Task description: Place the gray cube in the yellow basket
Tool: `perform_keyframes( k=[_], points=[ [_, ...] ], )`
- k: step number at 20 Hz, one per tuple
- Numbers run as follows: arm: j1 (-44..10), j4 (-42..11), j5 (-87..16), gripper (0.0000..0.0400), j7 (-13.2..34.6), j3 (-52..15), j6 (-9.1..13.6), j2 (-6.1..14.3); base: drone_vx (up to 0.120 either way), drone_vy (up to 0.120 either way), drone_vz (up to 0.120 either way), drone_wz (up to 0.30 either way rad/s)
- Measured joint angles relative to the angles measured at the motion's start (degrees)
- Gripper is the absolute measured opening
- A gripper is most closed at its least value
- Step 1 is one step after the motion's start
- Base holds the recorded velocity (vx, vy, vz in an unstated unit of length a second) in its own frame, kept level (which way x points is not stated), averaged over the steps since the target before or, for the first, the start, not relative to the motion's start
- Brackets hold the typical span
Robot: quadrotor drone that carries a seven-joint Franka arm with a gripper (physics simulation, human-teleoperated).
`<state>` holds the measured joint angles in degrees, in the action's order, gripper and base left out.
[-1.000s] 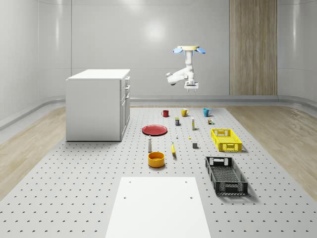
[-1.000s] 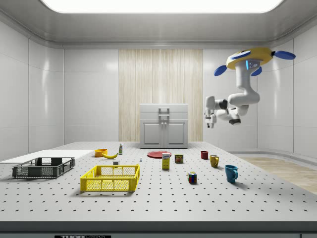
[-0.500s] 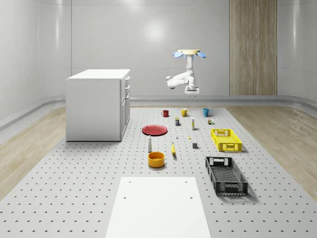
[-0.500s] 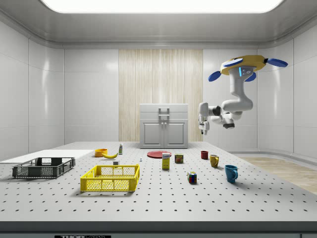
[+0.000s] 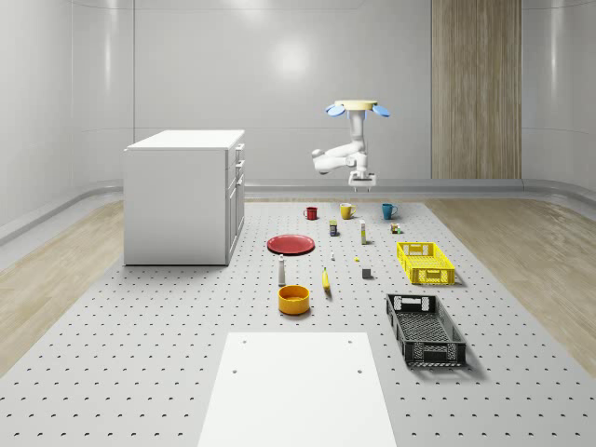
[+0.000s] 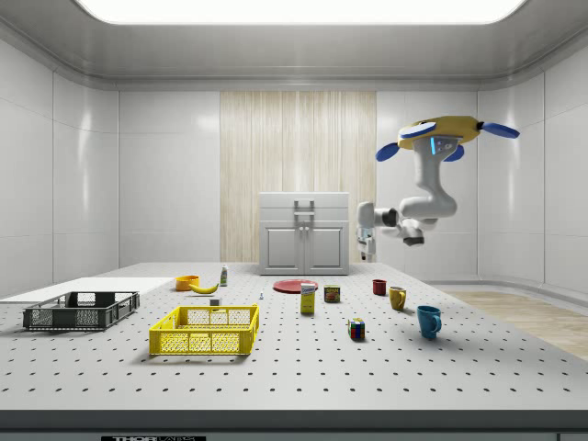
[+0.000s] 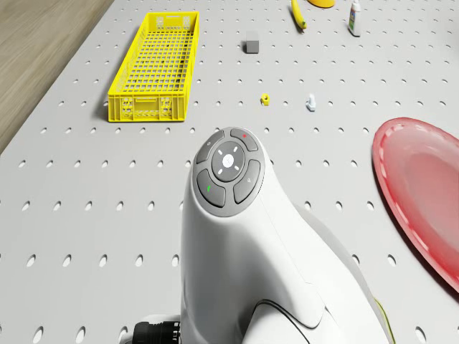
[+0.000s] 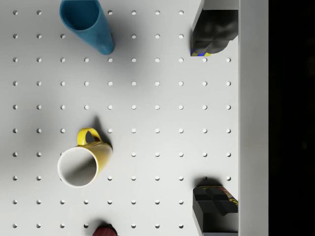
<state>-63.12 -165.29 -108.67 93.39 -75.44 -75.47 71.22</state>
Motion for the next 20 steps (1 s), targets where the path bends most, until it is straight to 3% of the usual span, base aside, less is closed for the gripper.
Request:
perform_keyframes(
  k=[12, 18, 20],
  points=[
    [-0.8, 0.18, 1.36, 0.04, 0.75, -0.7, -2.6, 2.81, 0.12, 0.0, -0.103, 0.0],
    [-1.15, 0.25, 1.96, 0.04, 1.07, -1.0, -3.8, 4.1, 0.12, 0.0, 0.0, 0.0],
    [-1.26, 0.28, 2.15, 0.04, 1.17, -1.09, -4.18, 4.51, 0.12, -0.12, 0.0, 0.0]
  ],
)
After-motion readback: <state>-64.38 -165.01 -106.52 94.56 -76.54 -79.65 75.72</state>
